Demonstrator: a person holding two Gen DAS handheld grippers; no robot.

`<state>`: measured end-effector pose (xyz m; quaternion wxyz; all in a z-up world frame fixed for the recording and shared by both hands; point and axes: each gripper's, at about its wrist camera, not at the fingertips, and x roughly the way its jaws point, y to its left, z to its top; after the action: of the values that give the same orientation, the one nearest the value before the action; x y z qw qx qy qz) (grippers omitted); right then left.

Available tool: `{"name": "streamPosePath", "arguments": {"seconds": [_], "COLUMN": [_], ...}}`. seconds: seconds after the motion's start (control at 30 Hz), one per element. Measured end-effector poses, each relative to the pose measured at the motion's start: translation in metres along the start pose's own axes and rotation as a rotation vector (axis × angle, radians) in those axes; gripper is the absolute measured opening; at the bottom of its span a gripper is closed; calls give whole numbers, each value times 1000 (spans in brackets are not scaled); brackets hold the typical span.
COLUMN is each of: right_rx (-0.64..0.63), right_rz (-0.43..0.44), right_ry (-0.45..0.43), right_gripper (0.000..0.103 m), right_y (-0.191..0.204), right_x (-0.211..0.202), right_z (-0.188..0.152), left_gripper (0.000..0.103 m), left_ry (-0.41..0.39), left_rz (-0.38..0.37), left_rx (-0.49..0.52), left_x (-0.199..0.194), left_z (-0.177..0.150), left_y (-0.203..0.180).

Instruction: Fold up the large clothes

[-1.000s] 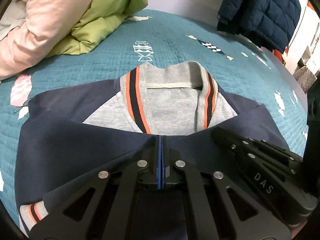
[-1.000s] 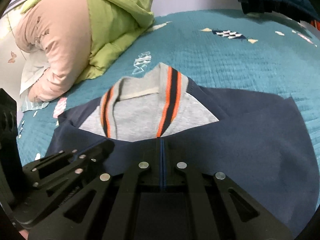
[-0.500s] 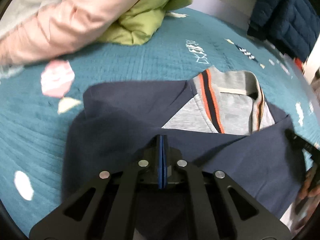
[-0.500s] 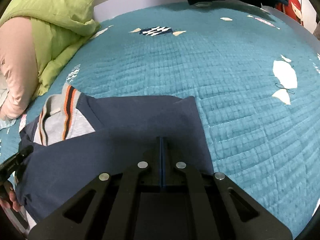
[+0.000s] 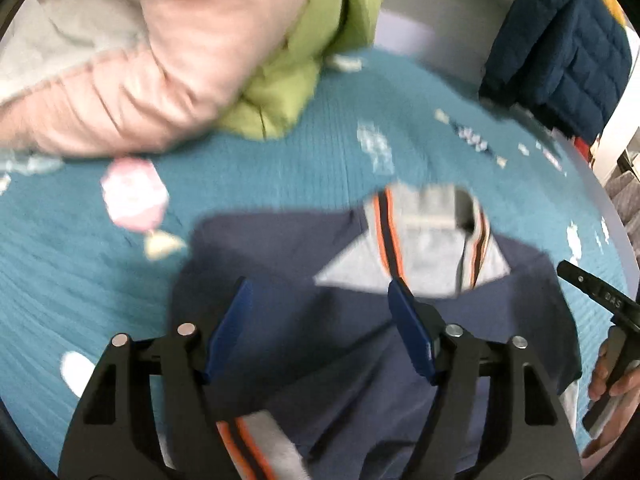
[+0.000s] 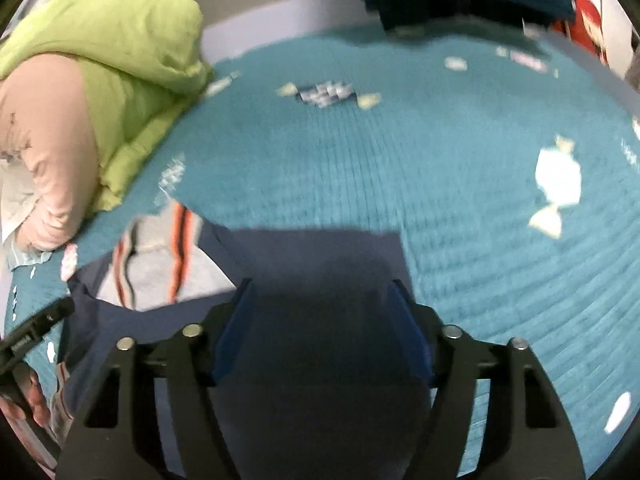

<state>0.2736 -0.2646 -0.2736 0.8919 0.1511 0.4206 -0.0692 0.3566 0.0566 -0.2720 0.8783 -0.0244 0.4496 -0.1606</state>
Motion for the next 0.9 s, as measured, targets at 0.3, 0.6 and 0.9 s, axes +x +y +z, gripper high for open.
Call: {"name": "streamPosePath", "arguments": {"seconds": [0.3, 0.6, 0.9], "right_rx": [-72, -81, 11], "right_rz": [47, 12, 8], "right_ry": [173, 412, 550], "right_gripper": [82, 76, 53], "right_y": [-4, -25, -35], "right_x": [20, 70, 106], "right_z": [46, 66, 65], "left_gripper": [78, 78, 7], "left_ry": [145, 369, 429], "left_rz": [41, 38, 36], "left_rx": [11, -54, -40], "left_x": [9, 66, 89], "left_z": [55, 61, 56], "left_y": [29, 67, 76]}}
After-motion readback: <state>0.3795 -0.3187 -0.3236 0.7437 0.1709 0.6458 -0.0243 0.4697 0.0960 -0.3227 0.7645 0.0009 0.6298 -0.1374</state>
